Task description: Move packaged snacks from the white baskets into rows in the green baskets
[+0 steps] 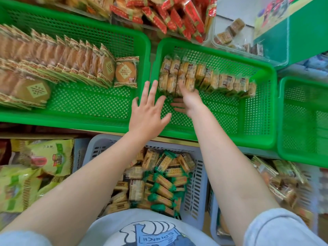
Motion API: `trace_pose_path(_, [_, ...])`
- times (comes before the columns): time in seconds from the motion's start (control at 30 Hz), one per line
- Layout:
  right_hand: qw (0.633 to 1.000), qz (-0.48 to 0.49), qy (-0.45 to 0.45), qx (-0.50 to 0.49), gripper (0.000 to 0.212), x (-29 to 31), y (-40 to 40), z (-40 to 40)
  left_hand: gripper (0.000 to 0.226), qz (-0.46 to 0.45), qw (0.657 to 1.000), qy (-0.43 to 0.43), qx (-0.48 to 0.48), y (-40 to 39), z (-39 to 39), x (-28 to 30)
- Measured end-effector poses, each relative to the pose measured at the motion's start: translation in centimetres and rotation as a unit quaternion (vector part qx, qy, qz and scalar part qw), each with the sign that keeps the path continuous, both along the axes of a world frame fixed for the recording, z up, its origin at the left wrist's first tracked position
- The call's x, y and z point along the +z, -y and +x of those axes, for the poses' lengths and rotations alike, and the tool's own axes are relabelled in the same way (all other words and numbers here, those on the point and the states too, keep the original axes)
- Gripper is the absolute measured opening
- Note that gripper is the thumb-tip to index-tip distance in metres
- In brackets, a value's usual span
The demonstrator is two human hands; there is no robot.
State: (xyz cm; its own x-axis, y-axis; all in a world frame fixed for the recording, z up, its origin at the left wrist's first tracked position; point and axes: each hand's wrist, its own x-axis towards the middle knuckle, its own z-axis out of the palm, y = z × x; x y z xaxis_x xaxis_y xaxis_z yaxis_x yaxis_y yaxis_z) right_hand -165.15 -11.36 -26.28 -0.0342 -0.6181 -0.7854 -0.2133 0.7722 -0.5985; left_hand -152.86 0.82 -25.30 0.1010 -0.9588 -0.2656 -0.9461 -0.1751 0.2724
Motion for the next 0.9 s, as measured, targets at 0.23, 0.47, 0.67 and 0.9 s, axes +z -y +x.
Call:
trace_pose_path(0.23, [0.992, -0.081, -0.045, 0.081, 0.062, 5.7, -5.4, -3.6, 0.064, 0.016, 0.999, -0.029, 0.0, -0.1, 0.0, 0.9])
trace_pose_path(0.47, [0.995, -0.087, -0.028, 0.035, 0.021, 6.9, -16.3, -10.8, 0.035, -0.105, 0.977, -0.184, 0.03, -5.7, -1.2, 6.1])
trace_pose_path(0.67, [0.99, 0.119, -0.075, 0.016, 0.039, -0.8, -22.7, -13.9, 0.018, 0.082, 0.929, -0.345, 0.103, -14.2, -4.9, 3.8])
trace_pose_path(0.9, [0.982, 0.078, 0.001, -0.169, 0.038, -6.9, -24.8, -14.2, 0.013, 0.178, 0.876, -0.409, 0.184, -17.7, -4.8, 1.1])
